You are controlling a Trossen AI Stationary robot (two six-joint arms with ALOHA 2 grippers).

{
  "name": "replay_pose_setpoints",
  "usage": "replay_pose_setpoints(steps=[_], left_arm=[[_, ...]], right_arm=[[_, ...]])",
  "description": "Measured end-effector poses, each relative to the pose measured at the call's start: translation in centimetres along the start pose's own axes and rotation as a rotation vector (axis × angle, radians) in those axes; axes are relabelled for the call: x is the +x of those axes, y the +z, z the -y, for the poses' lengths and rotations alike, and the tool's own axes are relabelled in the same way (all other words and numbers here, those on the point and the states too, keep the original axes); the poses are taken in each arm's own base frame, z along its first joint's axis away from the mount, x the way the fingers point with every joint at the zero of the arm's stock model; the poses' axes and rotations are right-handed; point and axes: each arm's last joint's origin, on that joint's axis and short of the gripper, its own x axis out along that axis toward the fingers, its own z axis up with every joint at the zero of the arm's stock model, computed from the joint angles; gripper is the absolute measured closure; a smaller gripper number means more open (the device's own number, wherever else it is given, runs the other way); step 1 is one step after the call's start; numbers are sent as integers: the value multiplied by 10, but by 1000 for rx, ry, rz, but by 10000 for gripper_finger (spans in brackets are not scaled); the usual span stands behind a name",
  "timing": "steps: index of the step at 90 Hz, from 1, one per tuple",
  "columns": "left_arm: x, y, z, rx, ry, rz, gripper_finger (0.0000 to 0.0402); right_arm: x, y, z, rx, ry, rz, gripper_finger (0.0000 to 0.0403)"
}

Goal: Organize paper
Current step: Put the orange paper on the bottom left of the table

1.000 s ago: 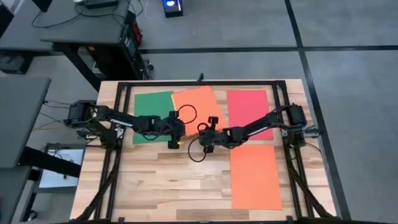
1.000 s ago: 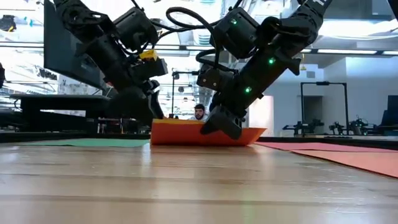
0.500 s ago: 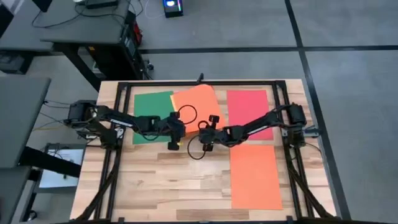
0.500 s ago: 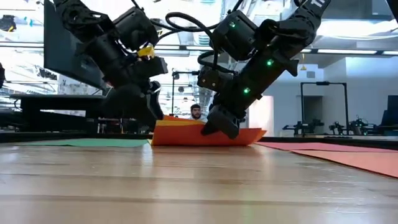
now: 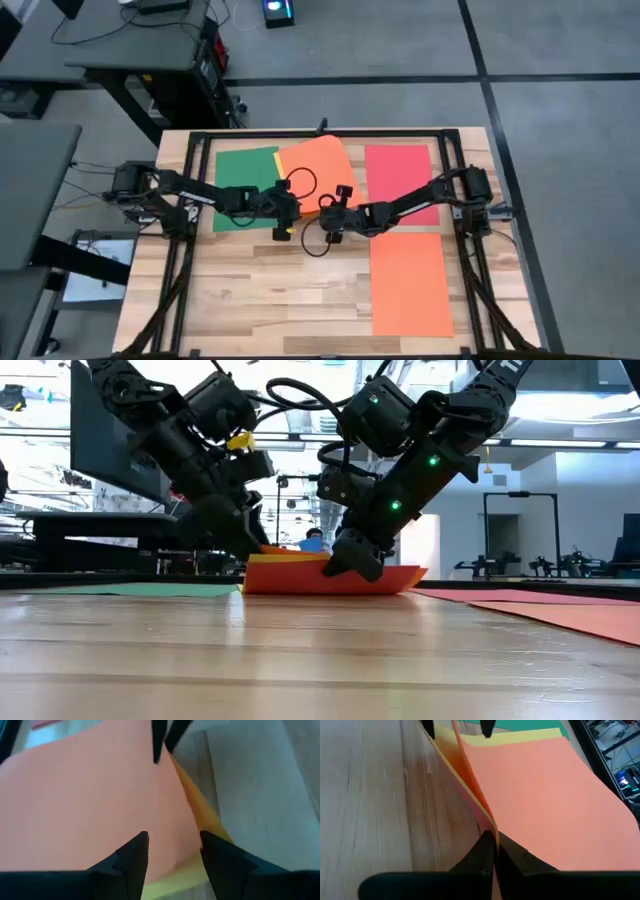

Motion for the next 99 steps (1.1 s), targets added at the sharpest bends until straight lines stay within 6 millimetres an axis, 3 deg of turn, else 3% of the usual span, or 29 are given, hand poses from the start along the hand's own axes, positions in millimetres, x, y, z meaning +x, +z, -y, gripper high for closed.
replay_pose_setpoints(steps=[14,35,49,71,99], left_arm=[[6,-3,-2,-24,29,-9,287],[5,-2,-3,-3,48,-8,394],[5,-3,-3,15,46,-18,400],[5,-5,-3,39,41,-37,401],[5,-5,-3,35,43,-37,401]], right_arm=[[-1,-1,-2,-9,5,-10,403],[-3,-2,-6,-25,30,-20,403],[-5,-3,-11,-37,98,-23,385],[-12,1,-17,-86,147,-74,295],[-35,39,-13,-155,169,-171,193]])
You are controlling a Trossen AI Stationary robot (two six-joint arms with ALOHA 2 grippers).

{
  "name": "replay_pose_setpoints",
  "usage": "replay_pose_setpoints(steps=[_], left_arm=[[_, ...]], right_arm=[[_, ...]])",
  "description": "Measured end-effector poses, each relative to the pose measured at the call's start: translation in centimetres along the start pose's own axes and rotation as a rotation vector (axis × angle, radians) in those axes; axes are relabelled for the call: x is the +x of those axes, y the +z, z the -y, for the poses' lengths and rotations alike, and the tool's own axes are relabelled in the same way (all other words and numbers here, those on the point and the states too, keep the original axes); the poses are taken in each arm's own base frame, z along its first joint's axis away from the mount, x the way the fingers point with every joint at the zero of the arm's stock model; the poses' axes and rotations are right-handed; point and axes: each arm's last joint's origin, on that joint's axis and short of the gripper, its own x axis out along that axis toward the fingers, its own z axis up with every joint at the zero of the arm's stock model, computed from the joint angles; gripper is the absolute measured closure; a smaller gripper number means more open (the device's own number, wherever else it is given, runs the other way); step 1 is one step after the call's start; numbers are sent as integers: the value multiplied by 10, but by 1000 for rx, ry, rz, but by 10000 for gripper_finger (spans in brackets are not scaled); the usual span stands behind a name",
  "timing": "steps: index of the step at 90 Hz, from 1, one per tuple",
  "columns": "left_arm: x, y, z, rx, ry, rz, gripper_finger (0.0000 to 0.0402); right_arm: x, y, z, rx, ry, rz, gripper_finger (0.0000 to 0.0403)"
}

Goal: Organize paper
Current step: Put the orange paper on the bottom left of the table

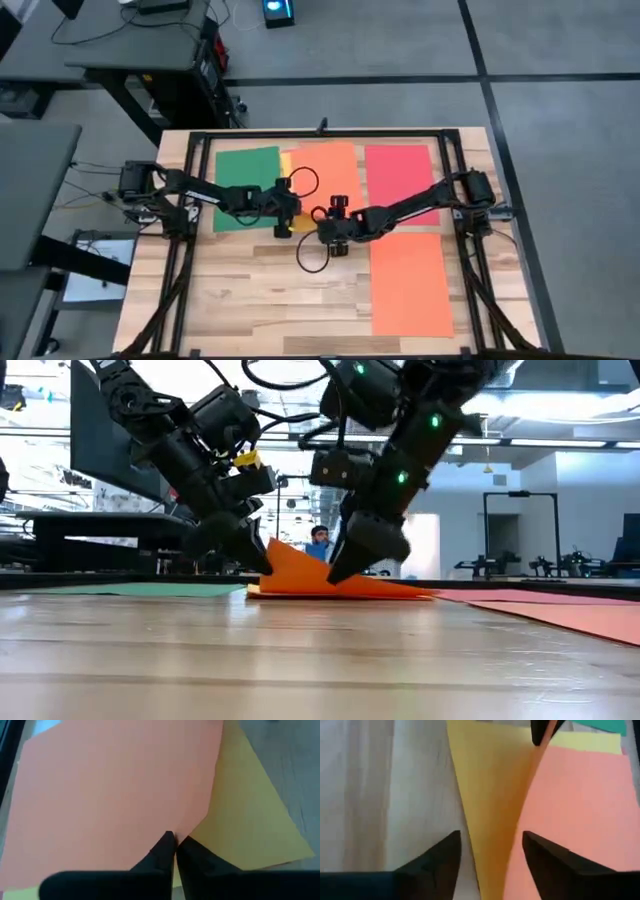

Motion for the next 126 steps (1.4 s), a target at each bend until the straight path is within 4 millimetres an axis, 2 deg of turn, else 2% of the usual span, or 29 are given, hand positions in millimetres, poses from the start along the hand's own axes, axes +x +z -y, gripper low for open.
replay_pose_setpoints(steps=[14,39,62,79,104,113,126], left_arm=[[0,0,0,-8,-1,-3,401],[0,-1,0,-17,-2,-6,401],[-4,2,2,-18,-6,10,401],[-24,11,2,-21,-13,51,401],[-60,23,5,-35,-31,133,401],[-70,28,8,-34,-37,172,401],[-83,32,16,-43,-68,206,401]], right_arm=[[-23,14,17,70,-12,69,188],[-44,7,30,127,-13,19,204],[-46,5,32,133,-16,7,221],[-48,14,35,148,-27,91,238],[-47,14,40,161,-36,92,254],[-52,15,42,168,-34,111,255],[-71,19,46,203,-29,169,255]])
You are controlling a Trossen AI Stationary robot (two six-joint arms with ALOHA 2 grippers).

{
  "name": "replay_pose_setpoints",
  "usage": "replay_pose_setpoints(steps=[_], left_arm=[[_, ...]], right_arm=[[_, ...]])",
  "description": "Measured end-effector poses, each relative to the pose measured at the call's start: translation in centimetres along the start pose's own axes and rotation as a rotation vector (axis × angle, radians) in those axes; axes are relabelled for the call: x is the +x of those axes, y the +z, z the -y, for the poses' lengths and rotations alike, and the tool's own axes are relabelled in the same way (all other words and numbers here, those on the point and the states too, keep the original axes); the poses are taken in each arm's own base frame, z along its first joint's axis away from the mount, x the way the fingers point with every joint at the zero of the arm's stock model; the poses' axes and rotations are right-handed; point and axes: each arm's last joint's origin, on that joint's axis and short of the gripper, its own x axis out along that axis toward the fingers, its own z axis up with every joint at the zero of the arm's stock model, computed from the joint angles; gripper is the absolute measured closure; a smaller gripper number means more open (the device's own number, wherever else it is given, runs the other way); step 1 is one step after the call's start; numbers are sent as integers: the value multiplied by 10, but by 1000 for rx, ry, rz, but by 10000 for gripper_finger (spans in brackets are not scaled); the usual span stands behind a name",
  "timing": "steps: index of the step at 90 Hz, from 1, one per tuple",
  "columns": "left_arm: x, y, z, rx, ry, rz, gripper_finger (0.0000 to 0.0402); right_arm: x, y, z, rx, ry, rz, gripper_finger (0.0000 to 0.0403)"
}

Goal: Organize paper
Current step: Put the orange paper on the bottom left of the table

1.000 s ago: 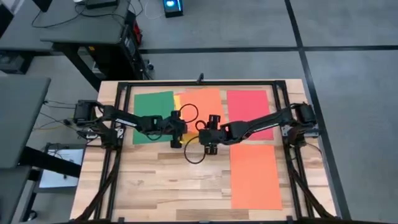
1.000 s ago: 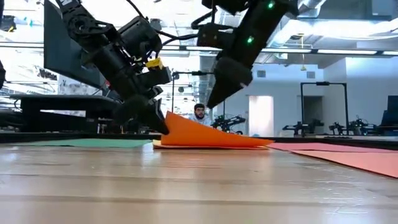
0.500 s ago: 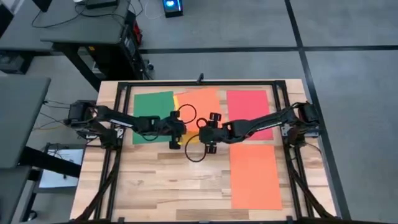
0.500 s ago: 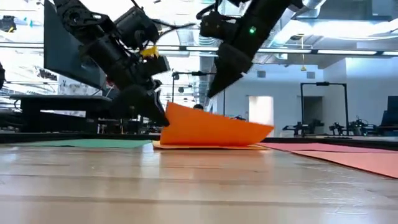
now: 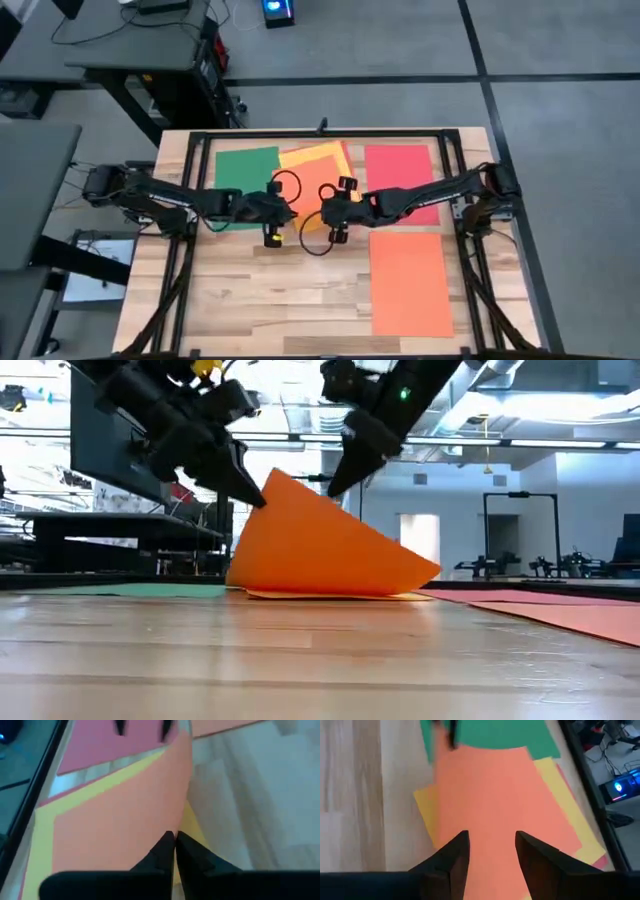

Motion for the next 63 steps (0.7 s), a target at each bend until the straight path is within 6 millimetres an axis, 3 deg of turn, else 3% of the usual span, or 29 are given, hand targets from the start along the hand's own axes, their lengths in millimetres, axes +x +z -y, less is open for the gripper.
replay_pose_setpoints(steps=[28,63], left_arm=[[-25,-2,46,-46,-126,-62,401],[-67,-12,118,-146,-337,-118,401]], right_arm=[[-26,8,-11,38,2,90,256],[-47,13,-44,114,92,183,256]])
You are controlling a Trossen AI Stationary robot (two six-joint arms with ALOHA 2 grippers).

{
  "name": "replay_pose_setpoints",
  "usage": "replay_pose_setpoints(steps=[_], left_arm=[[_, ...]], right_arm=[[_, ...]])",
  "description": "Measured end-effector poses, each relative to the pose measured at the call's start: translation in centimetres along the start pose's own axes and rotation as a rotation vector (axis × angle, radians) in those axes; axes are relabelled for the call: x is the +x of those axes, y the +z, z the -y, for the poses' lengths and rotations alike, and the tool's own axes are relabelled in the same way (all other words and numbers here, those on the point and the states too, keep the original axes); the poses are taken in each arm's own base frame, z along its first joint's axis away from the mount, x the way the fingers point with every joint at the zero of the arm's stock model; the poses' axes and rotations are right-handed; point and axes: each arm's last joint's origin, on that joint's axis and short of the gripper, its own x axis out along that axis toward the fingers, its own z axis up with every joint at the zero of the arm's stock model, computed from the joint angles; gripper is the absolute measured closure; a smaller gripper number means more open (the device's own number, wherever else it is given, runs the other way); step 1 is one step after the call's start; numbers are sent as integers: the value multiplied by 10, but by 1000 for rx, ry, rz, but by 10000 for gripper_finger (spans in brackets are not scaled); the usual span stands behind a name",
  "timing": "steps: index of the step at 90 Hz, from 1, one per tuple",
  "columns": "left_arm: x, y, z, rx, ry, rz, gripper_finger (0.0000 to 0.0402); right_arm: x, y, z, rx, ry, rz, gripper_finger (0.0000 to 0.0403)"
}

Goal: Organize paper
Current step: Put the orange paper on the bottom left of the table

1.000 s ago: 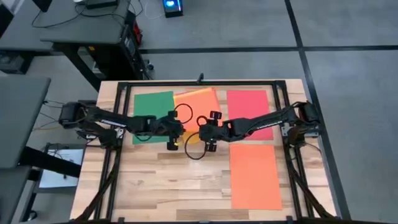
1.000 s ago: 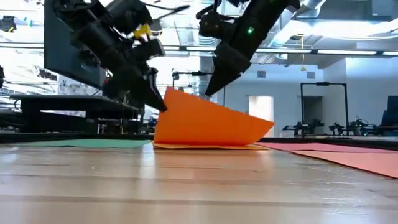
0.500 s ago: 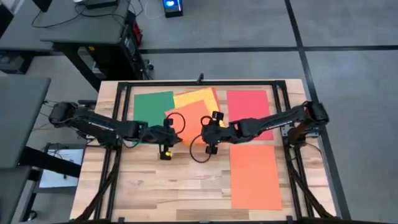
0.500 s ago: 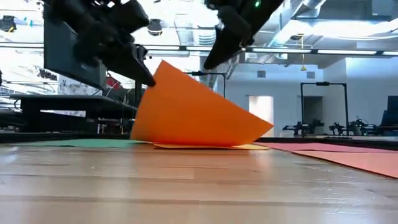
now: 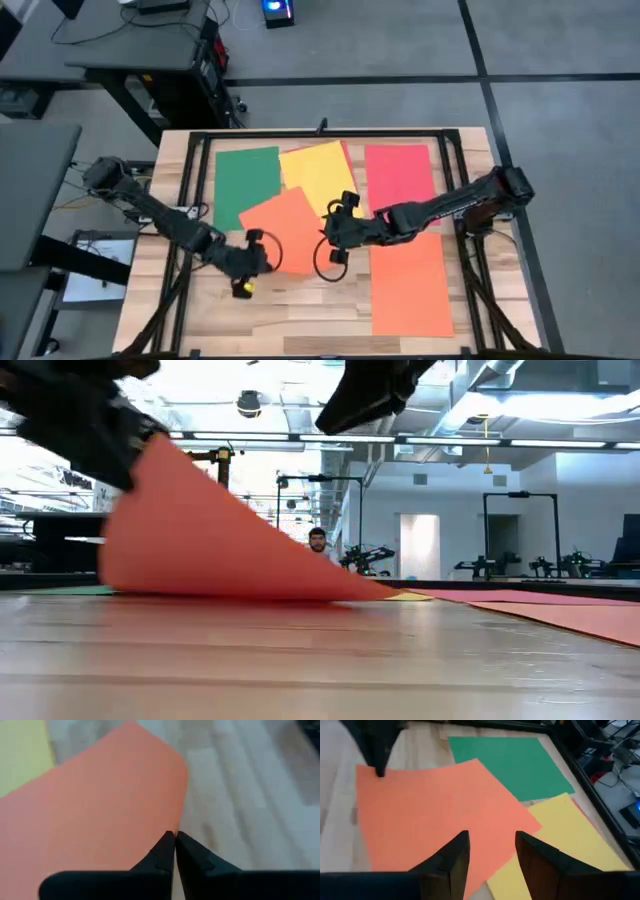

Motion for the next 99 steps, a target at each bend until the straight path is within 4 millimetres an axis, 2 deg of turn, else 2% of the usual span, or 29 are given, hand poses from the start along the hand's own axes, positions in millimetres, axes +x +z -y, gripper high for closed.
replay_pose_setpoints(steps=[18,40,57,75,89,99], left_arm=[[-15,-18,36,-61,-123,-44,401],[-28,-34,58,-112,-210,-109,401],[-30,-42,56,-142,-163,-172,401],[-30,-46,52,-146,-108,-196,402],[-31,-44,57,-155,-163,-193,402],[-33,-43,63,-136,-227,-179,402]], right_arm=[[-4,0,-18,65,45,39,256],[4,1,-41,110,97,131,256],[32,-10,-61,128,144,163,260],[74,-32,-76,150,266,139,303],[93,-39,-76,194,308,152,337],[99,-42,-71,227,296,126,353]])
